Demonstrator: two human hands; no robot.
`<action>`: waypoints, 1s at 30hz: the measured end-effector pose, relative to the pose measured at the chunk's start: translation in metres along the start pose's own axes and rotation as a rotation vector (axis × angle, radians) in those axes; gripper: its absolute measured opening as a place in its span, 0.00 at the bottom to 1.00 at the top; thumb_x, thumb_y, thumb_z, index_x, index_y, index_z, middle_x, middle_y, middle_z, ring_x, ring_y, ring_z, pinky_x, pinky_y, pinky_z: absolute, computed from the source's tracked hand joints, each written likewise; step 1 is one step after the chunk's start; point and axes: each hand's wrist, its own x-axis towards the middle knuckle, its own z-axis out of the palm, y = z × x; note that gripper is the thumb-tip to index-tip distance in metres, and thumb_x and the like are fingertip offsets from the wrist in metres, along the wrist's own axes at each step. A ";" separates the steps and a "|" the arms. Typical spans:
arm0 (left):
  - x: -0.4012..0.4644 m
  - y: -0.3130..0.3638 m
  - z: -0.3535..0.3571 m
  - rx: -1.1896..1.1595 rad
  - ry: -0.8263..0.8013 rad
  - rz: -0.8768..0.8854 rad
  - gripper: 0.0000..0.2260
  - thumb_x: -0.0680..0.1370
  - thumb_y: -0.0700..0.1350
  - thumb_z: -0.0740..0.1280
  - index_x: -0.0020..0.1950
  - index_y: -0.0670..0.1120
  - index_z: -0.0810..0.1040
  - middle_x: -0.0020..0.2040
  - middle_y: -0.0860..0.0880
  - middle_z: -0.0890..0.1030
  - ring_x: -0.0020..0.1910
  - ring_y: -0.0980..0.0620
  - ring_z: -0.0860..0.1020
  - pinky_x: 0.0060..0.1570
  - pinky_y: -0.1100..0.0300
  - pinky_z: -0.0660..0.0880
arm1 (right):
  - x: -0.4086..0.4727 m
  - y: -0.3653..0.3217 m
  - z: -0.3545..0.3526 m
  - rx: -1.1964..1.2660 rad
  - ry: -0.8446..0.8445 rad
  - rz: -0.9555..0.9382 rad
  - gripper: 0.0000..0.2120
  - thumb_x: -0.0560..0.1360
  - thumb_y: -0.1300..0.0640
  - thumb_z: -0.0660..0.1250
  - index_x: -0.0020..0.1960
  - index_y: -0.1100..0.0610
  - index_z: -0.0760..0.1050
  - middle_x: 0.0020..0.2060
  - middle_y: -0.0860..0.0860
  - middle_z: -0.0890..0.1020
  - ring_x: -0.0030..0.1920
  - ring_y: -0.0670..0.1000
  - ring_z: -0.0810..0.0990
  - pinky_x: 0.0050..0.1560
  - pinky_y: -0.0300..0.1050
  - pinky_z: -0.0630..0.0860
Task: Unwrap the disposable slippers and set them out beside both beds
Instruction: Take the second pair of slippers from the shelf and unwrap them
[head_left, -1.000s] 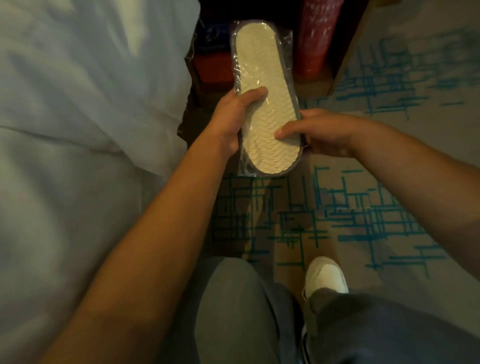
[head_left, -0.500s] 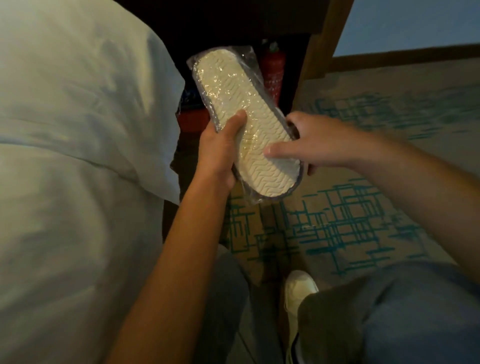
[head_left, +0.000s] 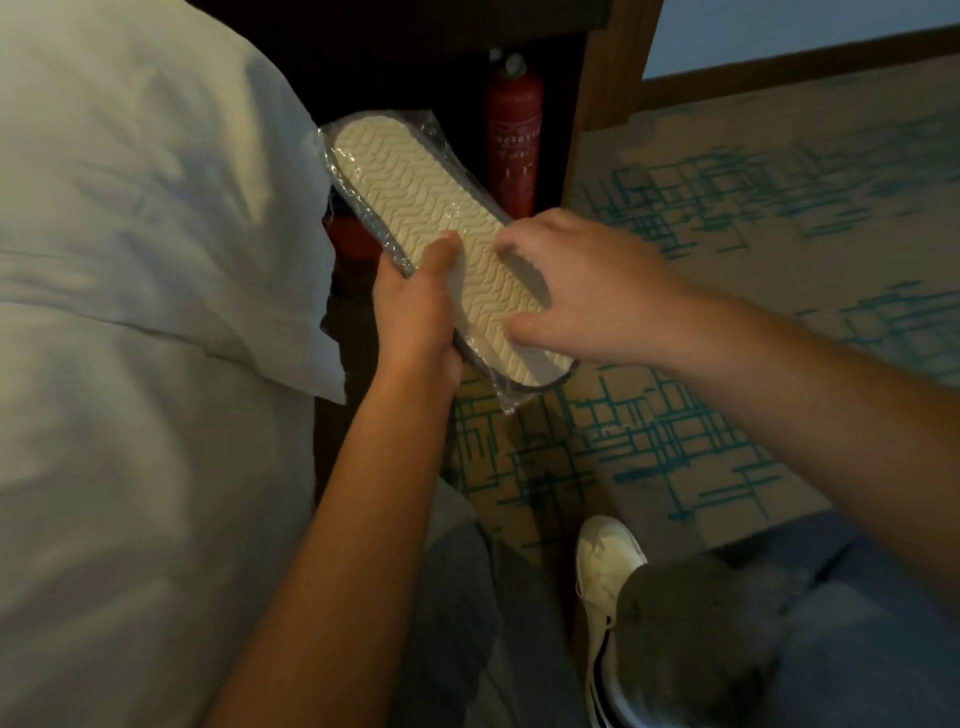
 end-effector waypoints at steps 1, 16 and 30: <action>0.001 -0.002 -0.001 -0.004 0.001 -0.016 0.15 0.79 0.39 0.69 0.66 0.45 0.73 0.53 0.50 0.84 0.43 0.60 0.85 0.36 0.68 0.79 | -0.001 0.003 -0.001 0.034 0.000 -0.010 0.27 0.72 0.43 0.69 0.68 0.47 0.70 0.66 0.48 0.73 0.62 0.51 0.75 0.57 0.50 0.75; 0.019 -0.030 0.012 -0.147 -0.141 -0.083 0.21 0.79 0.40 0.68 0.72 0.40 0.71 0.63 0.39 0.81 0.59 0.40 0.83 0.59 0.38 0.78 | -0.003 0.066 0.044 1.028 -0.151 0.359 0.23 0.68 0.51 0.78 0.61 0.53 0.78 0.51 0.49 0.87 0.51 0.51 0.87 0.50 0.54 0.83; -0.002 -0.081 -0.014 -0.157 -0.009 -0.091 0.22 0.85 0.57 0.54 0.67 0.44 0.77 0.57 0.47 0.84 0.56 0.49 0.83 0.56 0.53 0.79 | -0.001 0.089 0.109 1.378 -0.027 0.248 0.31 0.61 0.51 0.78 0.62 0.57 0.77 0.56 0.54 0.85 0.57 0.54 0.84 0.61 0.53 0.79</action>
